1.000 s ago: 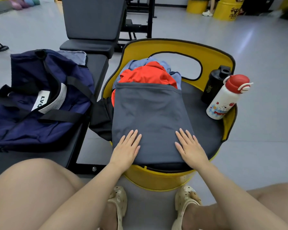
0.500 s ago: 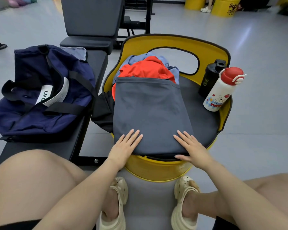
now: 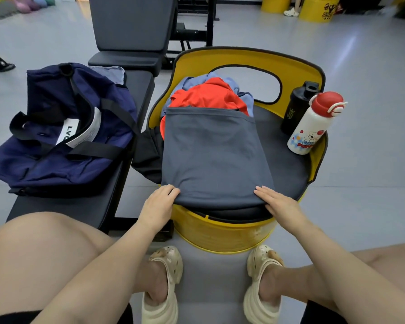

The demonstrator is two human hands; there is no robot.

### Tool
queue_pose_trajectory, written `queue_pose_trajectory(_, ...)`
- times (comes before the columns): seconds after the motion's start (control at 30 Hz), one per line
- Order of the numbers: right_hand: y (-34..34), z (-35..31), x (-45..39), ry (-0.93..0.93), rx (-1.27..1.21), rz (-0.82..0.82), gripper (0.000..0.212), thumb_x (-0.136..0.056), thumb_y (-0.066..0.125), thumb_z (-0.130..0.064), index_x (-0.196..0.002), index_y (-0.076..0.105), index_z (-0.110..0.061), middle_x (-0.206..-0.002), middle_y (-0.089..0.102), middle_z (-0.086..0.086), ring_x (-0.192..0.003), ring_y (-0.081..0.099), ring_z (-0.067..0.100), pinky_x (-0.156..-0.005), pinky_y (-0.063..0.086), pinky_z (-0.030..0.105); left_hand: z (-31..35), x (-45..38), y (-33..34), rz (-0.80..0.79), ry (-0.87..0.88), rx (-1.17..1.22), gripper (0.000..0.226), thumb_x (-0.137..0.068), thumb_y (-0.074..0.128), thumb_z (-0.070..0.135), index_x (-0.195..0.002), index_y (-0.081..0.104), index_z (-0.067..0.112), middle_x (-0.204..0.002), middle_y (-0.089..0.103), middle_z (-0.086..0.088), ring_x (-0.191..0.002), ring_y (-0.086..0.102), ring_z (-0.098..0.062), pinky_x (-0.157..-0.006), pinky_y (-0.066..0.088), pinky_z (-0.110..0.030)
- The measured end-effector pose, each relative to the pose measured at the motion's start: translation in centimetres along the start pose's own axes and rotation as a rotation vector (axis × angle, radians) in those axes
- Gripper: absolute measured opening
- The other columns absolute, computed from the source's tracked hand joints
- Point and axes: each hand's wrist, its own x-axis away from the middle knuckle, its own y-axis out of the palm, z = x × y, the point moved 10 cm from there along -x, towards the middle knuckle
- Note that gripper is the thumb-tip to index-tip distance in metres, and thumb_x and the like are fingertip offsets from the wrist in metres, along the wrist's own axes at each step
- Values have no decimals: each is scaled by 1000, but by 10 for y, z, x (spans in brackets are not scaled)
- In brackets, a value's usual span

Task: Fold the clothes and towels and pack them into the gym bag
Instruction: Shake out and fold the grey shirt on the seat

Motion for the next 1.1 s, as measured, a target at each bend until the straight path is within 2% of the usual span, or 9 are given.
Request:
queue_pose_trajectory(0.07,-4,0,1,20,11,0,48,-97,44,-3,-143,42,-18,-151,35,-6,-141,33,15,-111,34,30,-6,0,-3,-4,-22,15,34,-78,60,-6,-110,62,7,-108,61,-7,-102,58,-29,-75,49,-38)
queue_pose_trajectory(0.13,-10,1,3,51,33,11,46,-98,44,-5,-142,44,-18,-149,39,-5,-138,38,16,-110,35,30,-13,-1,-4,-44,-67,110,34,-84,54,-2,-115,59,10,-114,58,-3,-110,52,-23,-84,45,-34)
queue_pose_trajectory(0.2,-18,4,5,103,8,40,41,-98,44,-8,-138,48,-17,-144,48,-2,-132,46,20,-106,39,33,-15,-2,-7,-75,-100,230,34,-86,50,-1,-116,58,13,-113,57,0,-108,52,-19,-89,42,-29)
queue_pose_trajectory(0.37,-39,13,10,230,-148,141,28,-100,45,-16,-123,60,-19,-124,63,-1,-114,58,25,-94,47,36,-26,6,-22,-43,-200,410,22,-89,55,4,-106,60,18,-91,59,5,-88,57,-16,-74,39,-24)
queue_pose_trajectory(0.5,-50,16,17,292,-205,153,24,-100,46,-20,-119,60,-20,-115,67,1,-106,60,26,-82,46,34,-32,8,-30,-17,-248,521,18,-89,59,10,-98,66,24,-90,67,6,-89,61,-11,-77,41,-20)
queue_pose_trajectory(0.6,-57,15,23,310,-279,174,21,-99,48,-21,-115,61,-19,-110,68,3,-103,60,26,-80,46,35,-30,9,-39,3,-306,666,19,-91,57,9,-95,64,26,-92,68,2,-91,62,-11,-80,41,-21)
queue_pose_trajectory(0.7,-63,12,31,325,-312,174,20,-99,47,-20,-115,60,-18,-107,67,3,-99,59,25,-78,47,36,-25,9,-46,15,-321,672,14,-93,55,12,-100,65,19,-97,66,0,-95,59,-15,-81,41,-24)
queue_pose_trajectory(0.83,-72,8,45,330,-330,177,20,-99,46,-20,-114,60,-17,-102,65,3,-95,58,24,-76,47,35,-20,13,-50,-1,-360,673,21,-94,52,13,-111,65,12,-102,64,-2,-100,57,-17,-83,41,-25)
queue_pose_trajectory(1.1,-85,7,77,337,-345,153,16,-100,45,-19,-105,61,-20,-92,59,0,-88,53,21,-71,39,29,4,26,-65,-92,-242,569,16,-92,54,3,-104,65,4,-90,62,-4,-87,55,-17,-70,35,-19)
